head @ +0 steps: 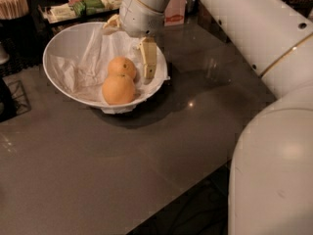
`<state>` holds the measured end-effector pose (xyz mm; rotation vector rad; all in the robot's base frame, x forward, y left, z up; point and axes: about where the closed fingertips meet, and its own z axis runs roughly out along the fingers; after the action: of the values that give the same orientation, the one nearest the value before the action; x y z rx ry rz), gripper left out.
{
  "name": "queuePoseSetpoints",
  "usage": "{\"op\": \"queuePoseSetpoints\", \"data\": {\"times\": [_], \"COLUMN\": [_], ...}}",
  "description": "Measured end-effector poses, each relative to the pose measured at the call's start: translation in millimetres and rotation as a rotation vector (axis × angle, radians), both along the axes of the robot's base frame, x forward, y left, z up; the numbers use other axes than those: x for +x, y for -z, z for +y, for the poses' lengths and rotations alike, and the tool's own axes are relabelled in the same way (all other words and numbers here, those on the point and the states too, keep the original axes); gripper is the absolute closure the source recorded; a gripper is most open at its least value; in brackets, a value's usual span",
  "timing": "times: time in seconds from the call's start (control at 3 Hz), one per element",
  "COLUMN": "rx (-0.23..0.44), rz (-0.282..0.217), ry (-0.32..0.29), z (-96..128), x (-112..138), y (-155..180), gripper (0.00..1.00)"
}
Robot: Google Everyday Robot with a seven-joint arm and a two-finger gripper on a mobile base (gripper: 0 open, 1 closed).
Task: Pick orange from white bowl
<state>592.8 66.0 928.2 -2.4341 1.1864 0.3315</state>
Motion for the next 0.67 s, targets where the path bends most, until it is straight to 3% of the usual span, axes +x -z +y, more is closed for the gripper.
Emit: {"op": "queuePoseSetpoints", "data": {"times": [0.33, 0.67], "rx": [-0.063, -0.058], "rz": [-0.088, -0.093], "ry": [-0.074, -0.072], "z": [-10.7, -8.0], "x": [0.2, 2.2], "y": [7.8, 8.2], "gripper": [0.00, 0.00]}}
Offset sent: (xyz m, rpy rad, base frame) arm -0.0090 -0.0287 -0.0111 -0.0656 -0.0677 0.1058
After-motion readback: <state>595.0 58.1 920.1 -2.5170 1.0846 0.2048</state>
